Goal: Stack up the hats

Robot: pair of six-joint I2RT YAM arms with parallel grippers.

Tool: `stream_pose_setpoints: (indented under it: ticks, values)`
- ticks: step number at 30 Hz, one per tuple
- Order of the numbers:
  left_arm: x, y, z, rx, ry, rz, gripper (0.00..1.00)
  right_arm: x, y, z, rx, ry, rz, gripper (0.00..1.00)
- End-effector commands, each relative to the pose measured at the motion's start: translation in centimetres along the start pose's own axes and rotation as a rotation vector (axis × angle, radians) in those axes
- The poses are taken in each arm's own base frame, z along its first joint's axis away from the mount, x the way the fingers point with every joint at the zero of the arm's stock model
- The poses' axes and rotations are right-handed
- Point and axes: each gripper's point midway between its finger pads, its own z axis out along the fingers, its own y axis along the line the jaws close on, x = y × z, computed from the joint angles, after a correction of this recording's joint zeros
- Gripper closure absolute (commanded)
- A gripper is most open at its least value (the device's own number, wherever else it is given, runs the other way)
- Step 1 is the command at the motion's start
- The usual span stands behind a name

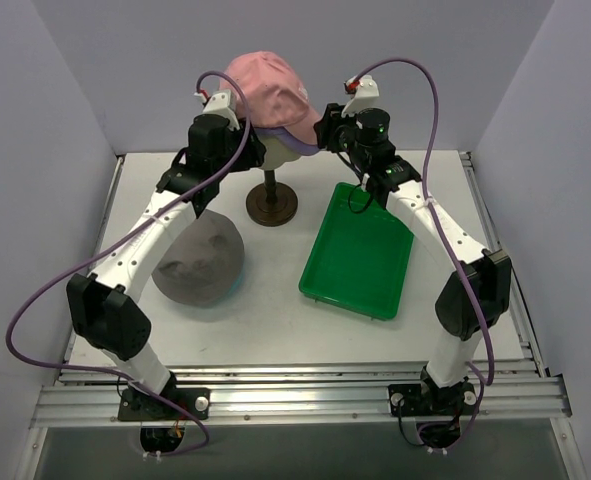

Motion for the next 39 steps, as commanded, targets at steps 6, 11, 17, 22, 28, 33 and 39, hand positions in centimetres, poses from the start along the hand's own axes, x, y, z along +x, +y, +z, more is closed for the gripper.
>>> stream_pose_setpoints:
  ticks: [6, 11, 17, 22, 28, 33, 39]
  values:
    - [-7.1, -3.6, -7.8, 0.128, -0.168, 0.009, 0.43, -3.9, 1.2, -2.3, -0.029, -0.077, 0.013, 0.62]
    - [-9.7, -3.2, -13.4, 0.101, -0.225, 0.042, 0.04, -4.4, 1.3, -3.4, -0.010, -0.065, 0.053, 0.63]
    - [-8.7, -2.5, -19.2, 0.128, -0.232, 0.036, 0.06, -5.4, 3.3, -8.3, 0.036, -0.043, 0.067, 0.49]
    - [-5.7, -3.4, -21.8, 0.245, -0.173, -0.004, 0.06, -2.5, 5.6, -12.3, 0.040, 0.070, 0.094, 0.03]
    - [0.9, -3.0, -22.3, 0.331, -0.058, -0.029, 0.06, 3.3, 6.5, -17.4, 0.089, 0.192, 0.097, 0.00]
    - [6.4, -3.1, -21.8, 0.426, 0.019, -0.008, 0.06, 5.4, 5.2, -22.2, 0.120, 0.142, 0.196, 0.00]
    - [9.1, -4.3, -22.6, 0.529, 0.044, -0.016, 0.06, 6.7, 2.9, -25.4, 0.136, 0.062, 0.223, 0.00]
